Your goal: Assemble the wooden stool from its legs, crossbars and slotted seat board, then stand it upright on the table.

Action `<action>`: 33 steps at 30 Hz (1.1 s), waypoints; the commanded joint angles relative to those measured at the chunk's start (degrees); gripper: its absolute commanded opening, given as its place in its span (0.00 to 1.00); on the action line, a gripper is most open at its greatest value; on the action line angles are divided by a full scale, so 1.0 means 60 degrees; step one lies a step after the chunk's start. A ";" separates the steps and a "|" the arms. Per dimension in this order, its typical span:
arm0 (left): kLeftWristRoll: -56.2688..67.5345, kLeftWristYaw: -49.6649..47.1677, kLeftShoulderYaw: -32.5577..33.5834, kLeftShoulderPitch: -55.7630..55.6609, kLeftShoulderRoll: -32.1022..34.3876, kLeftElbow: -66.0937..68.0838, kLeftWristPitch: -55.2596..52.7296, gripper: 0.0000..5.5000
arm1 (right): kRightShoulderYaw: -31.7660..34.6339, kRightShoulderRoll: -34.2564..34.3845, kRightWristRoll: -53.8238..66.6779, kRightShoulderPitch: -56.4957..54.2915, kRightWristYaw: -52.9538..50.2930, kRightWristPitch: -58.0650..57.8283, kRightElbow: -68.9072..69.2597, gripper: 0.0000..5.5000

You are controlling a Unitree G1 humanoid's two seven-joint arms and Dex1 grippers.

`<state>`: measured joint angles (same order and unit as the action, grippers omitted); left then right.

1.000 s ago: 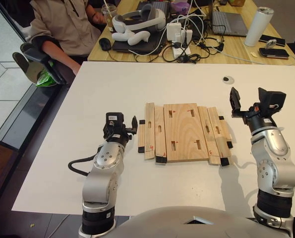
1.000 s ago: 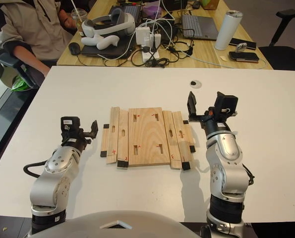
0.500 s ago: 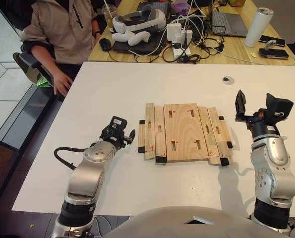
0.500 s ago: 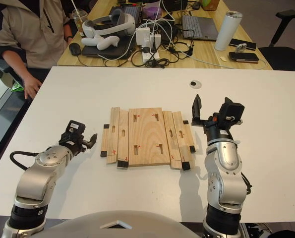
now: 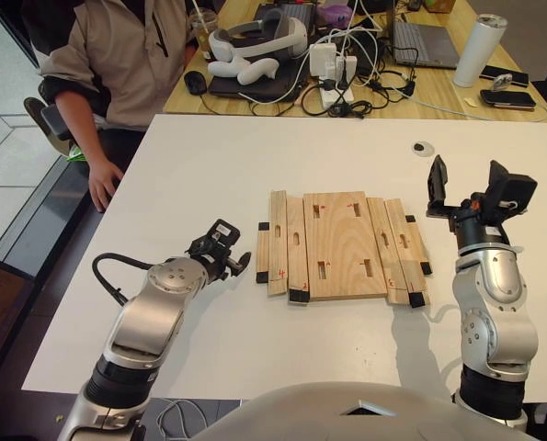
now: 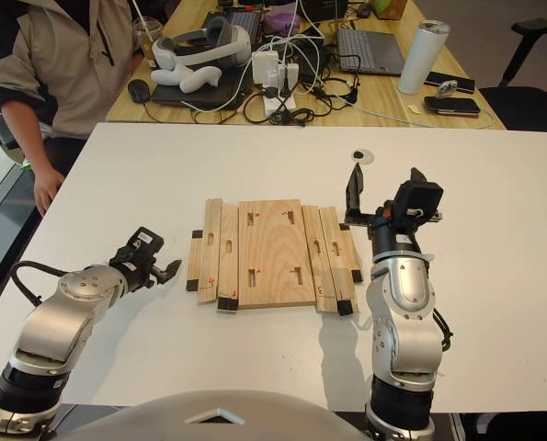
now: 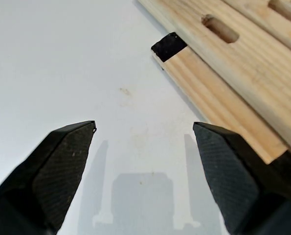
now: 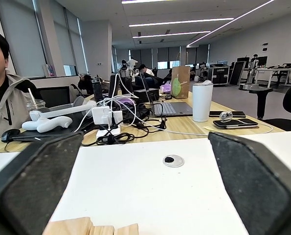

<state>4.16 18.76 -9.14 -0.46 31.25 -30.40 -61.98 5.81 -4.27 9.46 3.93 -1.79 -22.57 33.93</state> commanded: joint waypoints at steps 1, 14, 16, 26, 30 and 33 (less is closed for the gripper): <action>0.0117 -0.0287 -0.0036 -0.0500 -0.0689 -0.0176 -0.0363 0.67 | -0.0035 0.0081 -0.0070 -0.0065 -0.0022 0.0063 -0.0098 0.87; -0.1156 -0.1190 -0.1594 -0.1309 -0.1503 0.1357 0.0855 0.67 | 0.0388 -0.0374 0.0018 -0.1189 0.0401 0.0194 -0.1117 0.87; -0.1225 -0.1247 -0.1661 -0.1336 -0.1632 0.1388 0.0858 0.67 | 0.0373 -0.0399 0.0018 -0.1208 0.0480 0.0178 -0.1152 0.87; -0.1438 -0.1597 -0.1474 -0.1612 -0.2381 0.1336 0.0932 0.67 | 0.0402 -0.0520 0.0073 -0.1323 0.0664 0.0124 -0.1254 0.87; -0.2011 -0.1799 -0.1768 -0.1434 -0.2061 0.1540 0.1269 0.67 | 0.0382 -0.0546 0.0069 -0.1214 0.0748 0.0190 -0.1430 0.87; -0.2470 -0.1833 -0.2278 -0.1362 -0.1852 0.1742 0.1475 0.67 | 0.0452 -0.0621 0.0032 -0.1105 0.0853 0.0290 -0.1673 0.87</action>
<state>-8.62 8.04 -20.90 -9.18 19.35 -20.96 -53.91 8.11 -7.38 9.76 -3.15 2.97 -21.33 24.89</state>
